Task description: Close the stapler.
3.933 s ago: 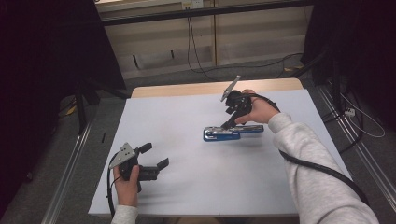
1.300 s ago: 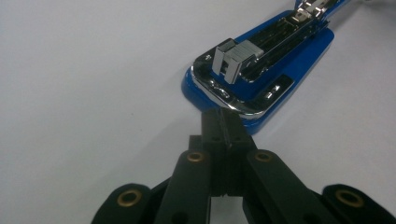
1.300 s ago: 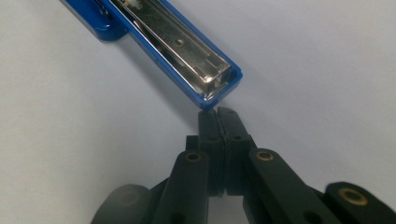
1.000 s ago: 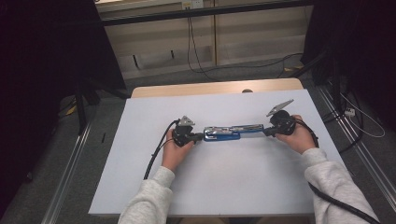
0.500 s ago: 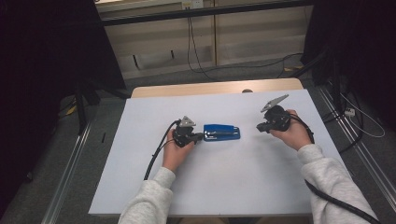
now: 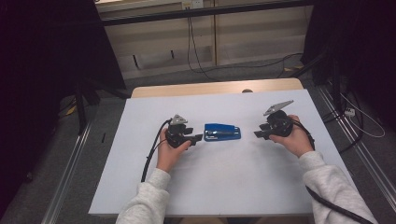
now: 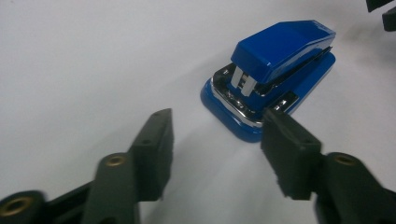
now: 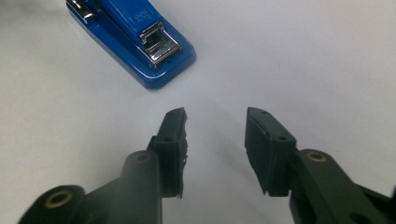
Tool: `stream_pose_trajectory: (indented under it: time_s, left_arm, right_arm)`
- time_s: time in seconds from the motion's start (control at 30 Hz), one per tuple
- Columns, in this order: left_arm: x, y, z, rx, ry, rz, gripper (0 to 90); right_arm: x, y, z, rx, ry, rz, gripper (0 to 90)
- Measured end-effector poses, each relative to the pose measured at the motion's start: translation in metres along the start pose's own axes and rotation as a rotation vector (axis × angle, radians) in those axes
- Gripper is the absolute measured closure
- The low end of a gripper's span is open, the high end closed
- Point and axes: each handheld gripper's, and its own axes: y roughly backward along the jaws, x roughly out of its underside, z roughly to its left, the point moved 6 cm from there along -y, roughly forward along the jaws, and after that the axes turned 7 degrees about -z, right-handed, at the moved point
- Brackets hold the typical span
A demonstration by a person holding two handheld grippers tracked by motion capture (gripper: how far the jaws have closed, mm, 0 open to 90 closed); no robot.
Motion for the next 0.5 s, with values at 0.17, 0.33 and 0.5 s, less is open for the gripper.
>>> stream_pose_trajectory:
  time_s: [0.17,0.33,0.5]
  left_arm:
    - [0.001,0.011,-0.003,0.023,-0.005,-0.006,25.6]
    - [0.002,0.024,-0.008,0.047,0.021,-0.035,18.2]
    - [0.000,0.035,-0.008,0.051,0.034,-0.066,13.6]
  right_arm:
    - [0.008,0.003,0.002,-0.007,-0.044,-0.026,49.6]
    - [0.019,0.007,0.010,-0.025,-0.076,-0.065,41.0]
    - [0.025,0.014,0.015,-0.022,-0.074,-0.062,34.2]
